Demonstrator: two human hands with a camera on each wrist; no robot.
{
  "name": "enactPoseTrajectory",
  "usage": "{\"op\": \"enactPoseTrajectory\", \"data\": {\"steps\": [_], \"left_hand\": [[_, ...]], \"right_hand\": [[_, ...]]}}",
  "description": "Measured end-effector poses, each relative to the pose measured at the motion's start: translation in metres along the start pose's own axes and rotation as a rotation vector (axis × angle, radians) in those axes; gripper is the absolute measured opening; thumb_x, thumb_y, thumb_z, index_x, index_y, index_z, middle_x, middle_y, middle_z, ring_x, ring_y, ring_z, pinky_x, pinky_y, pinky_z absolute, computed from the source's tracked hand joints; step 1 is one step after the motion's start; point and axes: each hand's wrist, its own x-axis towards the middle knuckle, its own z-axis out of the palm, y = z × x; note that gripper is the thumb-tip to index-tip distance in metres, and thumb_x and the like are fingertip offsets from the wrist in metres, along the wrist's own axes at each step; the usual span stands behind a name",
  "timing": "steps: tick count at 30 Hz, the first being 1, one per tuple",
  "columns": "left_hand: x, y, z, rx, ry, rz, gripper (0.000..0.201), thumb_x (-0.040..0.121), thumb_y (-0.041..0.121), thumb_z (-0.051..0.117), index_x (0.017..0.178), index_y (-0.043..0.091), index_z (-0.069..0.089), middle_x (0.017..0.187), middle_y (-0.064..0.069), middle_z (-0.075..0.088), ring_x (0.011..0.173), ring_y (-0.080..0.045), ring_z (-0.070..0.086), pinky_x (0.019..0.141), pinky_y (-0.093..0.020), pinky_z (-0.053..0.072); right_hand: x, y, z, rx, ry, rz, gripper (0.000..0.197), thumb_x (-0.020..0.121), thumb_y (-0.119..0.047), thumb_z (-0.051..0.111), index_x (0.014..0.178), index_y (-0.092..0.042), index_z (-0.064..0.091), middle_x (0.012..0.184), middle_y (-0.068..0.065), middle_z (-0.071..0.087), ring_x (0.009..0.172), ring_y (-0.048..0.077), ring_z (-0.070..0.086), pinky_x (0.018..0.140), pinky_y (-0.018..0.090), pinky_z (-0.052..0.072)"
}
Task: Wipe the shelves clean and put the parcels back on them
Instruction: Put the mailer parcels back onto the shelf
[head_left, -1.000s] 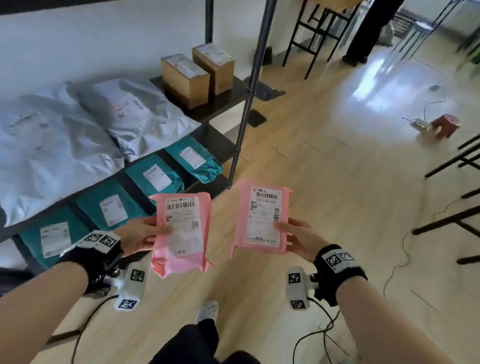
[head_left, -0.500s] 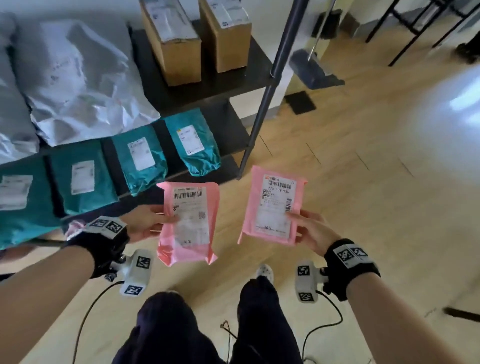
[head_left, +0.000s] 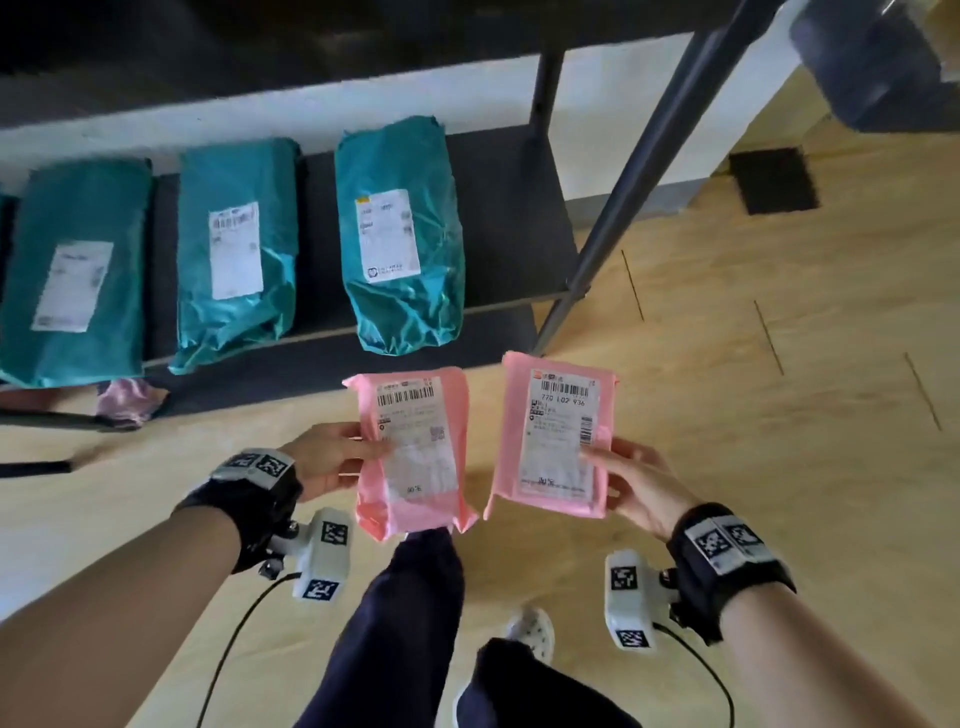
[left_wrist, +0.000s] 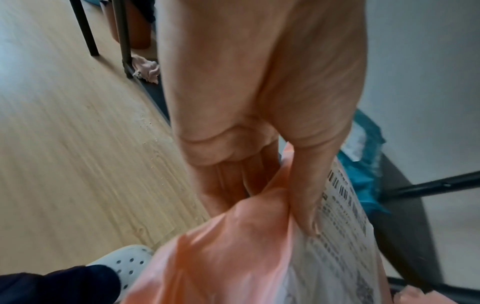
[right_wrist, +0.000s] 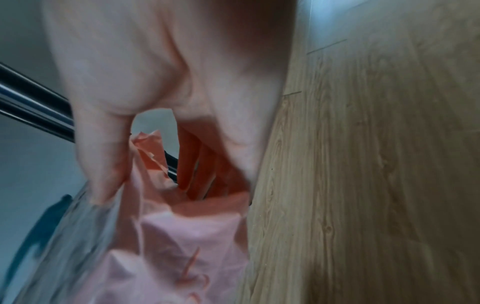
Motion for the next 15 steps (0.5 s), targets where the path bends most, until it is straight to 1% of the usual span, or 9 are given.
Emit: {"op": "enactPoseTrajectory", "data": {"steps": [2, 3, 4, 6, 7, 8, 10, 13, 15], "left_hand": [[0.049, -0.002, -0.006, -0.010, 0.019, 0.009, 0.048, 0.067, 0.011, 0.072, 0.114, 0.008, 0.061, 0.113, -0.012, 0.067, 0.102, -0.031, 0.064, 0.078, -0.037, 0.053], [0.075, -0.003, -0.009, -0.013, 0.031, 0.014, 0.047, 0.067, 0.011, 0.072, 0.113, 0.008, 0.062, 0.113, -0.012, 0.067, 0.102, -0.031, 0.064, 0.078, -0.037, 0.053], [0.100, -0.004, -0.014, -0.017, 0.040, 0.026, 0.047, 0.066, 0.011, 0.072, 0.112, 0.009, 0.062, 0.113, -0.012, 0.067, 0.101, -0.031, 0.064, 0.080, -0.038, 0.053], [0.147, -0.005, -0.025, -0.021, 0.055, 0.056, 0.046, 0.066, 0.011, 0.072, 0.110, 0.009, 0.063, 0.114, -0.012, 0.067, 0.102, -0.031, 0.063, 0.085, -0.040, 0.051], [0.169, -0.004, -0.031, -0.027, 0.065, 0.072, 0.046, 0.066, 0.011, 0.072, 0.111, 0.009, 0.062, 0.115, -0.013, 0.066, 0.104, -0.031, 0.063, 0.087, -0.040, 0.051], [0.190, -0.002, -0.037, -0.033, 0.076, 0.092, 0.046, 0.066, 0.011, 0.071, 0.112, 0.008, 0.061, 0.116, -0.013, 0.065, 0.105, -0.032, 0.062, 0.088, -0.041, 0.050], [0.226, -0.001, -0.048, -0.050, 0.080, 0.133, 0.046, 0.069, 0.012, 0.069, 0.113, 0.006, 0.060, 0.114, -0.012, 0.065, 0.104, -0.030, 0.062, 0.086, -0.039, 0.052], [0.271, -0.001, -0.063, -0.071, 0.087, 0.183, 0.041, 0.076, 0.011, 0.065, 0.116, 0.003, 0.059, 0.104, -0.009, 0.068, 0.090, -0.024, 0.066, 0.074, -0.030, 0.059], [0.299, -0.001, -0.075, -0.066, 0.084, 0.198, 0.045, 0.074, 0.011, 0.065, 0.118, 0.002, 0.057, 0.110, -0.013, 0.066, 0.092, -0.026, 0.064, 0.075, -0.031, 0.058]], "right_hand": [[0.051, 0.008, -0.004, -0.026, -0.006, 0.001, 0.095, 0.020, -0.040, 0.095, 0.103, -0.006, 0.065, 0.093, 0.013, 0.073, 0.098, 0.032, 0.066, 0.086, 0.054, 0.052], [0.076, 0.012, -0.006, -0.040, -0.012, 0.001, 0.092, 0.024, -0.040, 0.095, 0.104, -0.006, 0.065, 0.096, 0.014, 0.073, 0.100, 0.034, 0.065, 0.092, 0.058, 0.048], [0.100, 0.015, -0.008, -0.058, -0.022, -0.002, 0.086, 0.032, -0.038, 0.095, 0.106, -0.006, 0.065, 0.099, 0.016, 0.072, 0.102, 0.036, 0.064, 0.096, 0.060, 0.044], [0.145, 0.020, -0.008, -0.095, -0.023, -0.019, 0.058, 0.055, -0.029, 0.084, 0.105, -0.008, 0.065, 0.102, 0.017, 0.071, 0.105, 0.038, 0.063, 0.100, 0.064, 0.040], [0.166, 0.020, -0.009, -0.121, -0.013, -0.034, 0.045, 0.063, -0.026, 0.076, 0.104, -0.010, 0.065, 0.100, 0.015, 0.072, 0.104, 0.036, 0.064, 0.099, 0.063, 0.041], [0.187, 0.021, -0.009, -0.144, -0.004, -0.049, 0.037, 0.069, -0.024, 0.071, 0.103, -0.011, 0.066, 0.099, 0.014, 0.072, 0.102, 0.034, 0.065, 0.099, 0.062, 0.042], [0.227, 0.022, -0.008, -0.178, -0.005, -0.074, 0.027, 0.079, -0.019, 0.067, 0.104, -0.011, 0.065, 0.103, 0.014, 0.071, 0.101, 0.033, 0.066, 0.096, 0.059, 0.046], [0.282, 0.026, -0.003, -0.248, -0.027, -0.138, 0.026, 0.087, -0.016, 0.064, 0.111, -0.008, 0.064, 0.106, 0.013, 0.071, 0.100, 0.033, 0.067, 0.089, 0.054, 0.052], [0.315, 0.029, 0.003, -0.306, -0.026, -0.190, 0.028, 0.088, -0.019, 0.064, 0.114, -0.008, 0.063, 0.104, 0.013, 0.070, 0.097, 0.033, 0.067, 0.086, 0.049, 0.055]]}}
